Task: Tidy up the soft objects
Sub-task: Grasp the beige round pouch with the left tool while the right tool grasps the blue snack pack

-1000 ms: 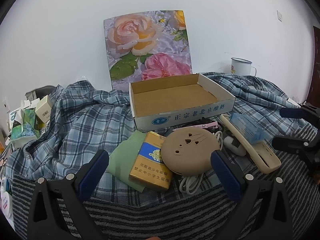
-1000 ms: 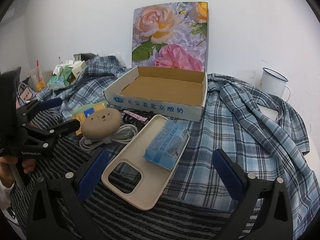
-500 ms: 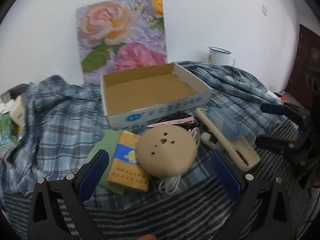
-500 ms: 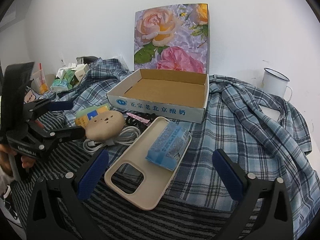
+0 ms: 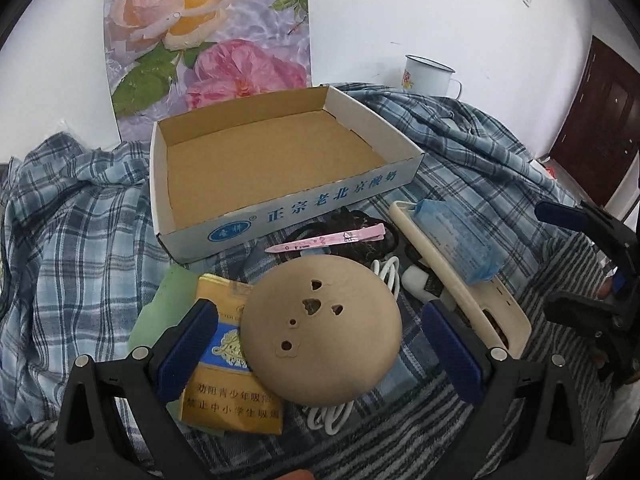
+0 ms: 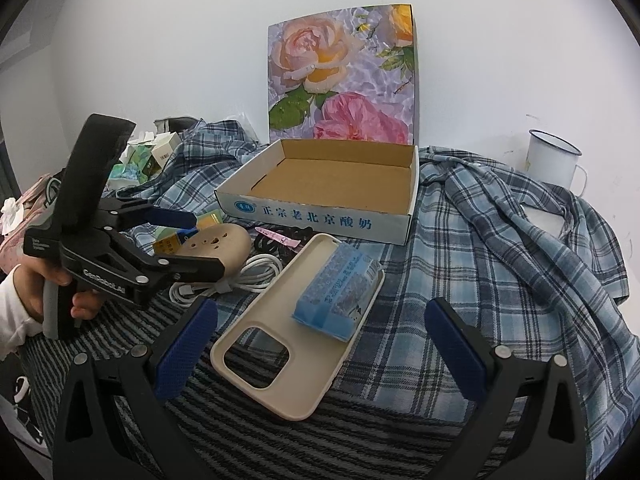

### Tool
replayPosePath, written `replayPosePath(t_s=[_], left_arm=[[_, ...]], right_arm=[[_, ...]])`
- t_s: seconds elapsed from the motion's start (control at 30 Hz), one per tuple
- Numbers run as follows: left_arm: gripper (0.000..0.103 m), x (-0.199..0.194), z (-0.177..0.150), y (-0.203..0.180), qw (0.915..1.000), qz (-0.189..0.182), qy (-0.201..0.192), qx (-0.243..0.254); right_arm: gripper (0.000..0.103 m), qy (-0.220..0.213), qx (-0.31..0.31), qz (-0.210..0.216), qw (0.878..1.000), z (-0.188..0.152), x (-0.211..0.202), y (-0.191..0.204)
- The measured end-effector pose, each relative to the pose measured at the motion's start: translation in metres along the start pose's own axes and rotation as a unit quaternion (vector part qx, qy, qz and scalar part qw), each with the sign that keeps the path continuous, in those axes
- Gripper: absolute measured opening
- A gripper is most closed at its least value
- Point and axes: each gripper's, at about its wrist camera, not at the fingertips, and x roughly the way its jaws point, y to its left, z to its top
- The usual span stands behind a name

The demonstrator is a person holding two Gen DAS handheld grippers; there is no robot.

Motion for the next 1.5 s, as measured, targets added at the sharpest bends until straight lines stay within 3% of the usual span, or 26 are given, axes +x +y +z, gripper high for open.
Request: replayPosePath(t_s=[0.27,0.43,0.87,1.03,1.13,1.5], left_arm=[[0.102,0.008,-0.003,-0.001,0.9998,0.017,0.000,0.013],[0.084,0.008,-0.005,0.001,0.9999,0.011,-0.006,0.007],[0.084,0.010,-0.009,0.002,1.0000,0.005,-0.007,0.001],[0.084,0.013,-0.009,0.004,1.0000,0.003,-0.001,-0.006],[0.084,0.015,-0.009,0.001,0.9999,0.010,0.002,0.002],[0.084,0.016,-0.009,0.001,0.9999,0.009,0.005,0.003]], right_arm=[[0.103,0.006,0.019,0.011,1.000,0.000,0.004,-0.007],[0.103,0.013,0.021,0.014,1.000,0.001,0.006,-0.007],[0.103,0.025,0.029,0.055,0.998,0.013,0.013,-0.012],[0.102,0.037,0.022,0.046,0.998,0.031,0.026,-0.016],[0.091,0.044,0.016,0.025,0.999,0.036,0.037,-0.020],[0.087,0.089,0.007,0.007,0.996,0.027,0.074,-0.018]])
